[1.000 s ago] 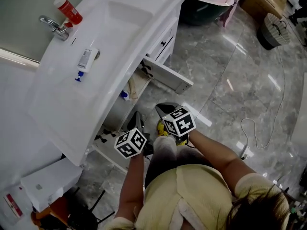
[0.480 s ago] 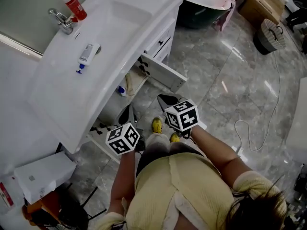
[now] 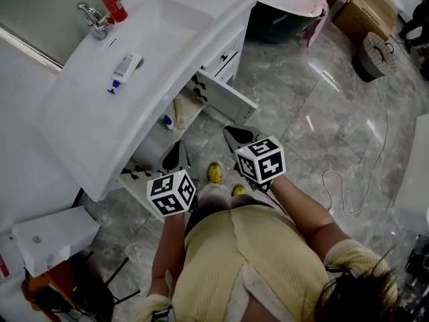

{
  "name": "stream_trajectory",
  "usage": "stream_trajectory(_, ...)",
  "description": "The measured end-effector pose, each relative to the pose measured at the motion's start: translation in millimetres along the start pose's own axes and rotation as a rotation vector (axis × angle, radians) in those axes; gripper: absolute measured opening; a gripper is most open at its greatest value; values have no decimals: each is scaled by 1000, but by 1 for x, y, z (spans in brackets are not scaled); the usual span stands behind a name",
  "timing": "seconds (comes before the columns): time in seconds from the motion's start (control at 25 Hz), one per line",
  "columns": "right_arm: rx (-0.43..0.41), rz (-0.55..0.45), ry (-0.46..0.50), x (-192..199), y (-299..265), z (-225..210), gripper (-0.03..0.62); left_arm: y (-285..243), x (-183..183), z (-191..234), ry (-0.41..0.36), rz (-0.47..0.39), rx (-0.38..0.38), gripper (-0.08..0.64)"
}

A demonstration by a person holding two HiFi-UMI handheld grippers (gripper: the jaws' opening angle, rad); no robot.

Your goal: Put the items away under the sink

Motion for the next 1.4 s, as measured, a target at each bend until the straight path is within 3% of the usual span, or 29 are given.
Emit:
stream_trajectory(0.36, -6, -33, 9, -5, 29, 12, 26, 26, -3, -9, -92, -13, -1, 38)
stream_trajectory(1.4, -30, -49, 47, 2, 52, 21, 25, 55, 15, -15, -63, -8, -29, 38)
Point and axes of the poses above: the fingertips, and each gripper's own axes: y backward along the fingers, z to its left, x out of its underside, the point moved 6 cm from there along y, backward along the fingers, and after that the axes turned 13 degrees about -z, right-handed, at the moved point
